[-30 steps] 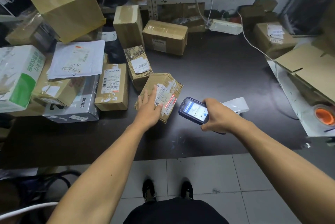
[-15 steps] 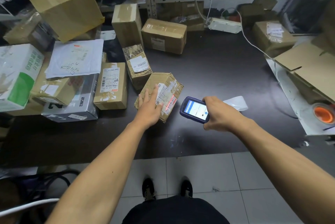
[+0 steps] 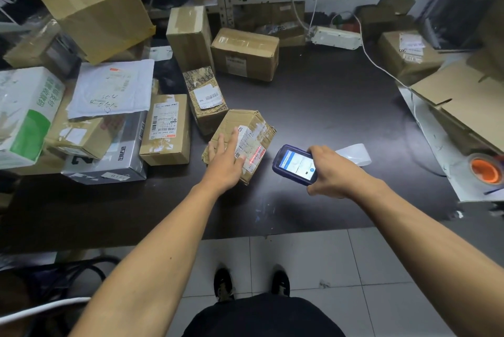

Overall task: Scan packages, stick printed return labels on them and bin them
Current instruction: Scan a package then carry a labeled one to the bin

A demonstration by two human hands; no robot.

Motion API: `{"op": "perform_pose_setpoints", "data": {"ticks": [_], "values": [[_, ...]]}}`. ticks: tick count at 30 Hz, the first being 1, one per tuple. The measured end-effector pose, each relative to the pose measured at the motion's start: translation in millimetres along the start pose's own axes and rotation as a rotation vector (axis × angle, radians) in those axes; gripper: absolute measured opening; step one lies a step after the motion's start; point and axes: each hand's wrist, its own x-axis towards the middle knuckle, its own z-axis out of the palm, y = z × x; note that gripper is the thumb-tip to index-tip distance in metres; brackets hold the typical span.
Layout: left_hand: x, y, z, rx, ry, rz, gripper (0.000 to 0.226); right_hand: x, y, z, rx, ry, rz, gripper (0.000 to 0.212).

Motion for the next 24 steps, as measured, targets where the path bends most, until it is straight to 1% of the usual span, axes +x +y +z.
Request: {"op": "perform_pose_setpoints", "data": {"ticks": [7, 15, 24], "values": [[0, 0, 0, -0.009, -0.004, 0.003, 0.072, -2, 2, 2, 0.000, 0.003, 0.000, 0.064], [-2, 1, 2, 0.011, -0.009, 0.014, 0.072, -3, 6, 0, 0.012, 0.010, 0.001, 0.066], [0, 1, -1, 0.003, -0.021, 0.001, 0.072, -5, 14, 6, 0.043, -0.019, 0.036, 0.059]]}}
